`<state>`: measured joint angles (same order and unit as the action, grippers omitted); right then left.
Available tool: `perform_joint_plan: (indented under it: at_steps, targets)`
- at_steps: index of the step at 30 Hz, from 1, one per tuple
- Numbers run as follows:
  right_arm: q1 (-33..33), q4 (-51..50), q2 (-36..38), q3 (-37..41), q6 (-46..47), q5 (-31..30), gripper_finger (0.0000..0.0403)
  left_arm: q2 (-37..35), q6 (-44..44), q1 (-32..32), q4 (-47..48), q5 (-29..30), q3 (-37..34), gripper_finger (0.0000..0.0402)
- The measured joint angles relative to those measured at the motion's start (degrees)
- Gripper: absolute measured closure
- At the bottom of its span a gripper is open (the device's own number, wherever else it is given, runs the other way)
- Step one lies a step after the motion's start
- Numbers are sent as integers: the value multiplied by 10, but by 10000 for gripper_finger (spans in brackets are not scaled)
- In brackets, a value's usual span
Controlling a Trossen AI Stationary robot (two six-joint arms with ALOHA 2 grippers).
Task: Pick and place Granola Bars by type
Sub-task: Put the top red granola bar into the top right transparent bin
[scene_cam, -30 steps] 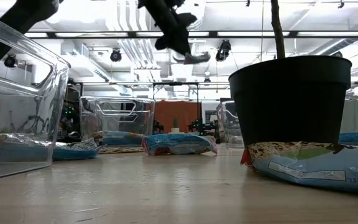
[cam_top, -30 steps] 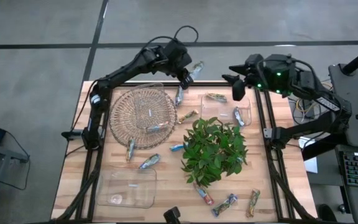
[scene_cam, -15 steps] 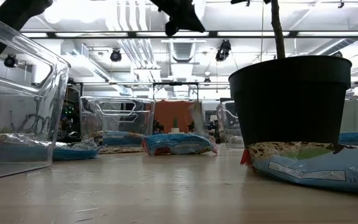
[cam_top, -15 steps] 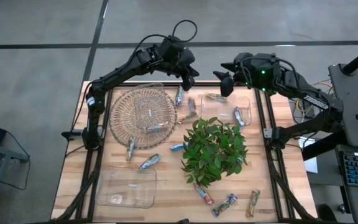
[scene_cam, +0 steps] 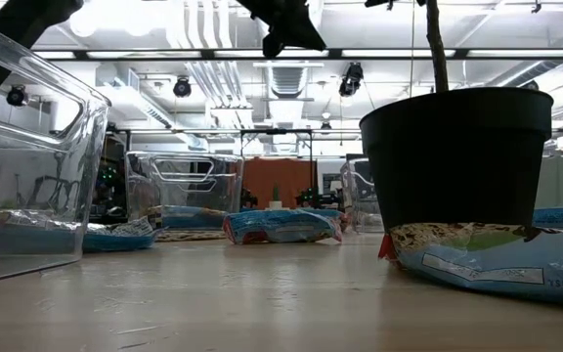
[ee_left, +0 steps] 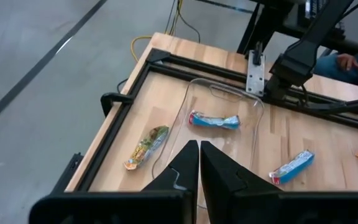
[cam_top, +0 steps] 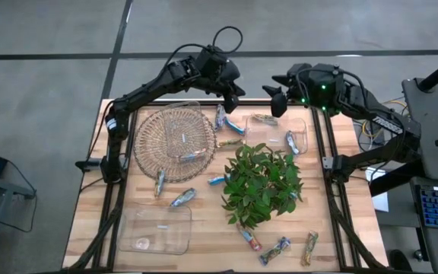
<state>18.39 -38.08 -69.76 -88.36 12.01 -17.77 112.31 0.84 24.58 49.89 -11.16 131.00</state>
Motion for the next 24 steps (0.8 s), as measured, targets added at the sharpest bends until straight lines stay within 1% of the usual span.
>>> perform_joint_plan:
  at_steps: [14,20,24]
  targets:
    - [0,-13,0,0,11,2,179,0,0,0,-5,-2,-1,401]
    - [0,-34,-2,0,13,3,179,0,-11,0,-55,-2,-30,401]
    - [0,-37,-2,6,19,18,179,0,-8,0,-60,-2,-47,402]
